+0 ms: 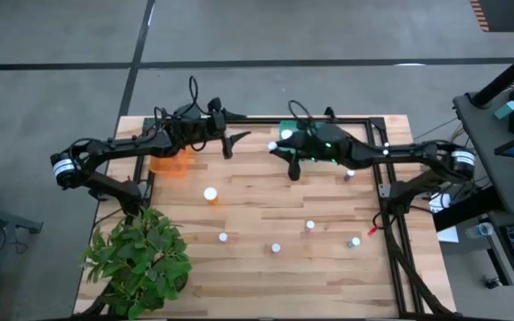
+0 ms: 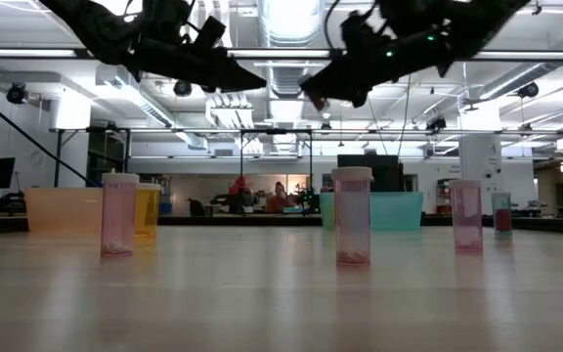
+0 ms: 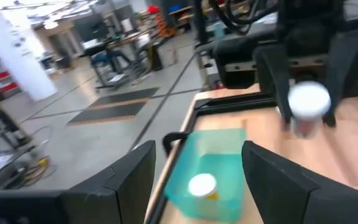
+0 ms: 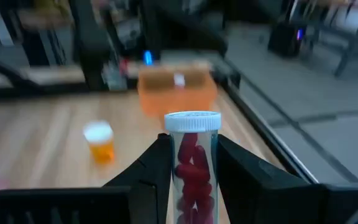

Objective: Pick and place medicine bottles into bin by pill shape (circle, oval)
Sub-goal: Put the blue capsule bottle into the green bin

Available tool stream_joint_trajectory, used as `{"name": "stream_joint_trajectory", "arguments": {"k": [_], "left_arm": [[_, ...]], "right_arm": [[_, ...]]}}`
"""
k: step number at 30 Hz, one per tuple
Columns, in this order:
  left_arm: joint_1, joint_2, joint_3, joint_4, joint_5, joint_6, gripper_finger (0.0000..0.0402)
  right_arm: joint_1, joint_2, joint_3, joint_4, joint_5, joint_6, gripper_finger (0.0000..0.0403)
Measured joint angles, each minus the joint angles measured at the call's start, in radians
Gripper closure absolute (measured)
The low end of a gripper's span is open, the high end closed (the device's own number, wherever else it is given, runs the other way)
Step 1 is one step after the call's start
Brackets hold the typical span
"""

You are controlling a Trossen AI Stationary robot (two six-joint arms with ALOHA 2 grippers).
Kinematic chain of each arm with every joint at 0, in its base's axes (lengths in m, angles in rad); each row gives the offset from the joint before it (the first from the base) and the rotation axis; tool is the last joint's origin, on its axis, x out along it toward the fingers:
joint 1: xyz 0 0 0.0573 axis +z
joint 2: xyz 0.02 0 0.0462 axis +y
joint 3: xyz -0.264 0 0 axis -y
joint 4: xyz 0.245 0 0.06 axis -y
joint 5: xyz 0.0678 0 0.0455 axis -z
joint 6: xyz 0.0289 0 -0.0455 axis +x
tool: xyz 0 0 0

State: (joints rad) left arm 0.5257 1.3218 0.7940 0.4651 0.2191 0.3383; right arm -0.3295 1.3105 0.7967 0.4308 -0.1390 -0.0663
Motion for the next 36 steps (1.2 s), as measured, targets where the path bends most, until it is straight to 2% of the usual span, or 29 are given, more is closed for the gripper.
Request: {"name": "stream_joint_trajectory", "arguments": {"k": [6,12,15,21,27,32,36], "left_arm": [[-0.026,0.000,0.000,0.012,0.072,-0.020,0.0182],[-0.074,0.012,-0.002,0.050,0.173,-0.105,0.0182],[-0.105,0.054,-0.005,0.087,0.174,-0.147,0.0182],[-0.149,0.210,-0.002,0.345,0.175,-0.285,0.0182],[-0.171,0.345,0.006,0.528,0.176,-0.458,0.0182],[-0.207,0.424,0.035,0.628,0.185,-0.492,0.0182],[-0.233,0.456,0.067,0.638,0.184,-0.490,0.0182]], "right_arm": [[0.018,-0.056,-0.164,0.324,0.003,0.057,0.0303],[0.039,-0.067,-0.247,0.481,0.002,0.037,0.0303],[0.043,-0.067,-0.255,0.495,0.001,0.024,0.0303],[0.063,-0.066,-0.259,0.501,0.001,0.002,0.0303],[0.081,-0.066,-0.259,0.530,0.004,0.004,0.0303],[0.081,-0.066,-0.259,0.541,0.010,0.022,0.0303],[0.081,-0.066,-0.259,0.548,0.010,0.042,0.0303]]}}
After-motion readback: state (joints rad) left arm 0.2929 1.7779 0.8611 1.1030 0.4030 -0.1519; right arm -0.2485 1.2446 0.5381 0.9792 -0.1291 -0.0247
